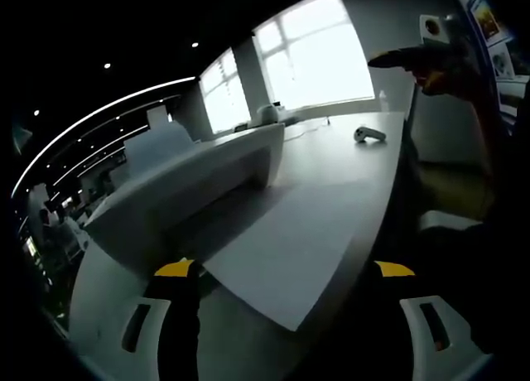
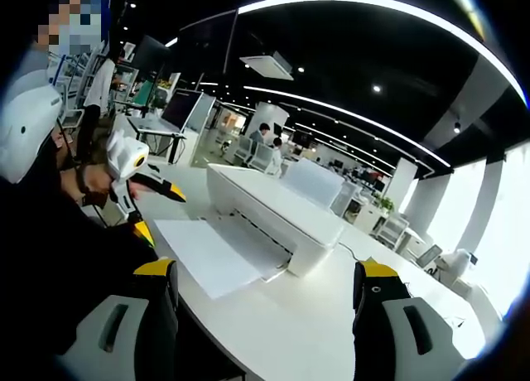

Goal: Remove the paper from the printer output slot and place it on top of the printer

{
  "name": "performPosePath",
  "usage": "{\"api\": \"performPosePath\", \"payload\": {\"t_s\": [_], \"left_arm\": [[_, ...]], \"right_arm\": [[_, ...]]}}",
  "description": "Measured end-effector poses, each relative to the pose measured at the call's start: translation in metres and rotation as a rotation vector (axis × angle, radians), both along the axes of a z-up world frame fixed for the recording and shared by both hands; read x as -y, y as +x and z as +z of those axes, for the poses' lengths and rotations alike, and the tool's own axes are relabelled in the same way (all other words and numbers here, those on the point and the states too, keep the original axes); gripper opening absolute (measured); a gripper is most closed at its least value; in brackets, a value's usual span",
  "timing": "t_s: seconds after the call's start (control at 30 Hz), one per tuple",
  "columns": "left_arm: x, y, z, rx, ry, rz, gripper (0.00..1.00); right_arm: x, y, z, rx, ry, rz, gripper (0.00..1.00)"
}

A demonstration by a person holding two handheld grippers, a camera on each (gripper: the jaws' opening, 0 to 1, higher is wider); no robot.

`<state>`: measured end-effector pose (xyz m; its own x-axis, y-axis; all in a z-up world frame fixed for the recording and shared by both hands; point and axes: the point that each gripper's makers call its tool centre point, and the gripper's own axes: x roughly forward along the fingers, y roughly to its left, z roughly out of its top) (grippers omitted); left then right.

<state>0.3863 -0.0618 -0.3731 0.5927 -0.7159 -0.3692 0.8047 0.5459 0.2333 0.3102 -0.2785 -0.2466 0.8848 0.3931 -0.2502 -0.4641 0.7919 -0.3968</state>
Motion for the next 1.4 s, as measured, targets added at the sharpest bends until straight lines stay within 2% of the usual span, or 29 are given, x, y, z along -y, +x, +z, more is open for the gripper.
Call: {"api": "performPosePath", "payload": {"t_s": [1.4], "left_arm": [[0.0039,-0.0001,-0.0036,-0.005,0.001,-0.006,0.86]], "right_arm": [[0.0012,0.001,-0.0007,-0.002,0.001,-0.001,0.82]]}}
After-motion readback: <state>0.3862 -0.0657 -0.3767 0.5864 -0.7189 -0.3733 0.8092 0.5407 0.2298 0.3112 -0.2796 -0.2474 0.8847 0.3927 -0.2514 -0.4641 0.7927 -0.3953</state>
